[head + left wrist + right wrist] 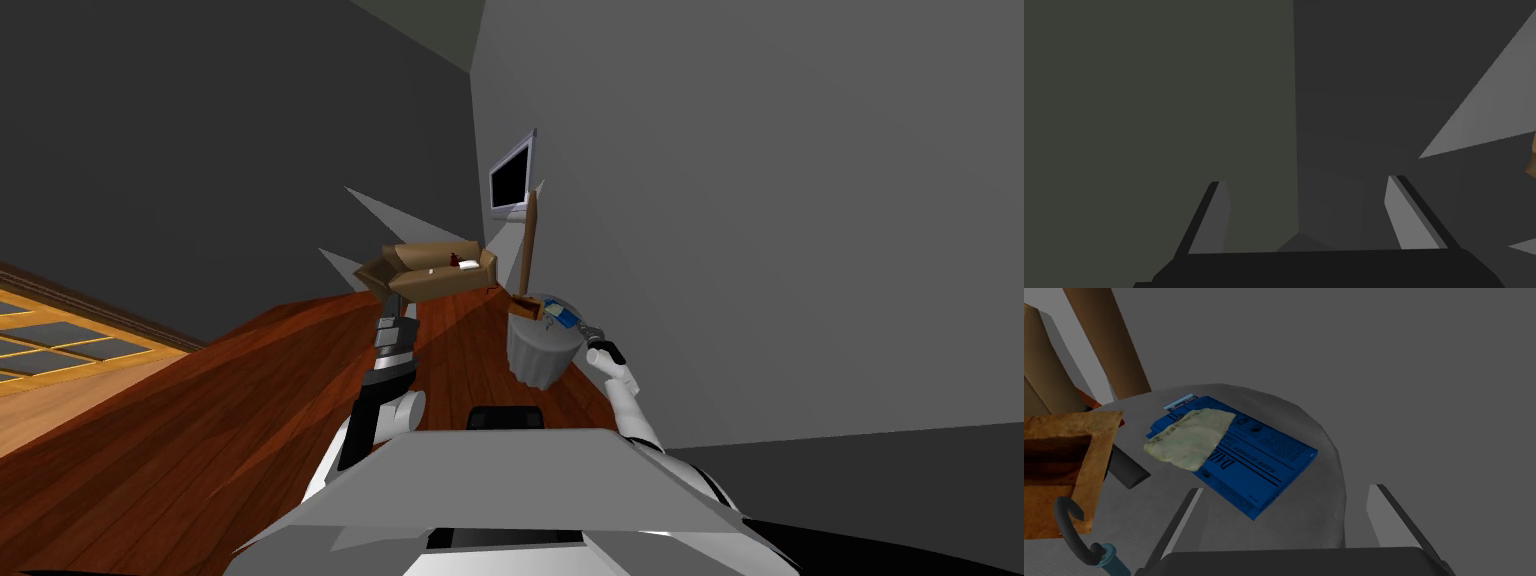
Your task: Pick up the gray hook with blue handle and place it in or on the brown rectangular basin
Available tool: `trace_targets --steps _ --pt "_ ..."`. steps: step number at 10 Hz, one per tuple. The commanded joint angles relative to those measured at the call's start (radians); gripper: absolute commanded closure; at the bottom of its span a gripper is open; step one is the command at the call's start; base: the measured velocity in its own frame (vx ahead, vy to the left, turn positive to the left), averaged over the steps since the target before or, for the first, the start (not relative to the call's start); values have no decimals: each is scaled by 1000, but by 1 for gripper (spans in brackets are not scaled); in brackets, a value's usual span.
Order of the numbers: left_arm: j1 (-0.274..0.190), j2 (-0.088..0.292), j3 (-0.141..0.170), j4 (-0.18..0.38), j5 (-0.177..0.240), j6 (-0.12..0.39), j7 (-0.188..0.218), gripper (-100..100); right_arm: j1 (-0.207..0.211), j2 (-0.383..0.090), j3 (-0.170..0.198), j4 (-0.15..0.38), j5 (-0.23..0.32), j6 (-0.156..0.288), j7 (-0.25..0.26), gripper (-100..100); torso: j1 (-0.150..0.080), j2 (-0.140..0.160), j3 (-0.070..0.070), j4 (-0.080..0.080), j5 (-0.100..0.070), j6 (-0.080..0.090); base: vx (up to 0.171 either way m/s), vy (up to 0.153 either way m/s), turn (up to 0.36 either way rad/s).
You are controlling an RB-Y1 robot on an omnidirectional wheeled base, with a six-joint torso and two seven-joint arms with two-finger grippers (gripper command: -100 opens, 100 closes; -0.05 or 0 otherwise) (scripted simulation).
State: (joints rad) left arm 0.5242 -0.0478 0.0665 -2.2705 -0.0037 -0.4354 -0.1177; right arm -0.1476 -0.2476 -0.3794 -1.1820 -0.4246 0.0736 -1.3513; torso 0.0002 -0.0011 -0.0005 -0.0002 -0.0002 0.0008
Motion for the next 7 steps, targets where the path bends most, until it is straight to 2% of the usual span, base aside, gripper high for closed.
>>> trace_targets --steps 1,3,4,5,6,7 --pt "0 0 0 0 0 0 0 0 -41 -9 -24 50 -34 43 -50 -100 0 0 0 0 0 0 -13 12 80" --pt "0 0 0 0 0 0 0 0 -41 -9 -24 71 -34 43 -106 -100 0 0 0 0 0 0 -8 6 60" --pt "0 0 0 0 0 0 0 0 -83 -20 -44 123 -67 80 -136 -100 0 0 0 0 0 0 -4 -20 159" --pt "0 0 0 0 0 0 0 0 -83 -20 -44 144 -67 80 -164 -100 -1 0 0 0 0 -1 5 -12 11" --pt "0 0 0 0 0 0 0 0 -83 -20 -44 144 -67 80 -193 -100 -1 0 0 0 0 0 6 -11 5" --pt "0 0 0 0 0 0 0 0 -83 -20 -44 144 -67 80 -200 -100 -1 0 0 0 0 0 0 0 0"
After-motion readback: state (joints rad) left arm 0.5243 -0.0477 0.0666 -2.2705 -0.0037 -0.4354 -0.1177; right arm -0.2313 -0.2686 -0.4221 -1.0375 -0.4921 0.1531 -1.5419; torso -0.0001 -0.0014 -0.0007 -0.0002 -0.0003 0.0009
